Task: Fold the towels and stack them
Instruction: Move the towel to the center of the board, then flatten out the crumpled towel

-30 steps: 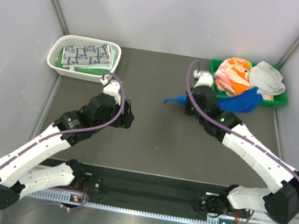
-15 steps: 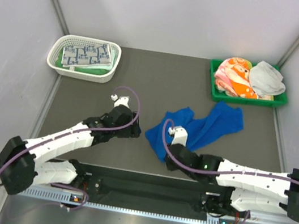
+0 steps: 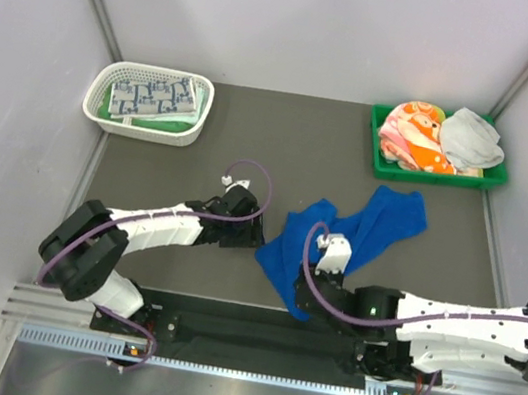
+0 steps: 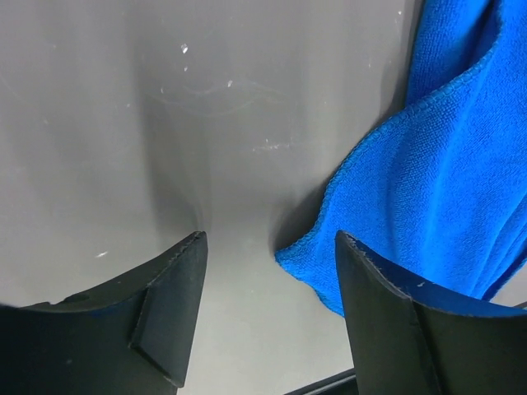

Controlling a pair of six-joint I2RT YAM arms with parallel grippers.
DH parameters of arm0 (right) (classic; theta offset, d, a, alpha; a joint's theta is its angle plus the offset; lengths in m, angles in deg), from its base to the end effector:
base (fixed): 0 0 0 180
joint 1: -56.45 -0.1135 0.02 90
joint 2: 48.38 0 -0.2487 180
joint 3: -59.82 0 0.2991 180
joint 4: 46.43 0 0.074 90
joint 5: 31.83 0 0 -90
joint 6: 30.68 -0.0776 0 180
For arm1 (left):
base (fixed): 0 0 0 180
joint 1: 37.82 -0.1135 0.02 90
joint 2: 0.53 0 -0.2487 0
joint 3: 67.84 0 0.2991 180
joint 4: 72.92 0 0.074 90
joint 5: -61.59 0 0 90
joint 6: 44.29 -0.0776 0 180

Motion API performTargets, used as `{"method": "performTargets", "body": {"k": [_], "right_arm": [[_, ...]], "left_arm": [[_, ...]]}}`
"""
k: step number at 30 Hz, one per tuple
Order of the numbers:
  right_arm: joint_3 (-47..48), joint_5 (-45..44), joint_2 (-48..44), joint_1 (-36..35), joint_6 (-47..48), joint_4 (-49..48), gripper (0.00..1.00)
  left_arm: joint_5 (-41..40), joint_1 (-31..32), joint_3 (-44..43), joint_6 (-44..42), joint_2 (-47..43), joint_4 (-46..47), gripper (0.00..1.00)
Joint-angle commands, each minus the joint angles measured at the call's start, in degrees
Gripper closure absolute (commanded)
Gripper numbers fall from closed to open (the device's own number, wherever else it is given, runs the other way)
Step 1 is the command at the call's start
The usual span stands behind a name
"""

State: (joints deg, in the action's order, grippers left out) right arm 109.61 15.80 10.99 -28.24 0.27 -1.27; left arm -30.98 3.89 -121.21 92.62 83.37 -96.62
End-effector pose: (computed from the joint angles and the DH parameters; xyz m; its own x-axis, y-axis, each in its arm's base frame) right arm 0.0765 0.2581 0.1705 -0.6389 -0.0273 -0.7688 -0.2950 0.9317 0.2121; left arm 0.2560 -0.2235 0.0859 -0.8849 -0.1886 -0.4259 -0.0016 0.9156 -0.4020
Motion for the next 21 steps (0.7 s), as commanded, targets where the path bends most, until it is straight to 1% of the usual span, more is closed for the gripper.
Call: {"method": "performTargets", "body": {"k": [1, 3, 4, 7, 11, 14, 15, 17, 18, 21], "right_arm": [[4.32, 0.16, -1.97, 13.25, 9.00, -2.63, 0.52], [4.06, 4.29, -3.12, 20.05, 16.64, -5.97, 0.54], [4.15, 7.62, -3.56, 25.57, 18.60, -8.77, 0.54], [6.34, 12.90, -1.99, 33.85, 24.67, -11.25, 0.54], [8.19, 16.96, 1.88, 39.67, 28.28, -14.06, 0.54], [7.58, 21.18, 3.90, 43.02, 29.34, -17.04, 0.55], [7.14, 22.67, 4.43, 43.72, 29.69, -17.58, 0.55], [7.05, 23.82, 6.10, 45.65, 29.87, -18.55, 0.55], [7.05, 24.35, 6.54, 46.18, 30.21, -19.51, 0.55], [7.74, 26.37, 8.74, 47.94, 30.92, -21.18, 0.55]], "left_arm": [[1.34, 0.30, -1.27, 3.44, 0.30, 3.07, 0.32], [1.42, 0.47, -0.39, 4.94, 0.30, 3.42, 0.32], [1.43, 0.73, -0.21, 5.03, 0.82, 3.42, 0.32], [1.43, 1.61, 0.23, 5.73, 2.05, 3.50, 0.33], [1.69, 2.67, 0.49, 6.61, 3.73, 3.95, 0.33], [0.90, 3.11, 1.19, 7.22, 4.08, 3.95, 0.38], [0.72, 3.11, 1.28, 7.31, 4.34, 4.12, 0.47], [0.81, 3.20, 1.63, 7.40, 4.96, 4.30, 0.59], [0.72, 3.37, 1.81, 7.40, 5.31, 4.38, 0.67], [1.25, 3.55, 2.51, 7.31, 6.36, 5.61, 0.78]]}}
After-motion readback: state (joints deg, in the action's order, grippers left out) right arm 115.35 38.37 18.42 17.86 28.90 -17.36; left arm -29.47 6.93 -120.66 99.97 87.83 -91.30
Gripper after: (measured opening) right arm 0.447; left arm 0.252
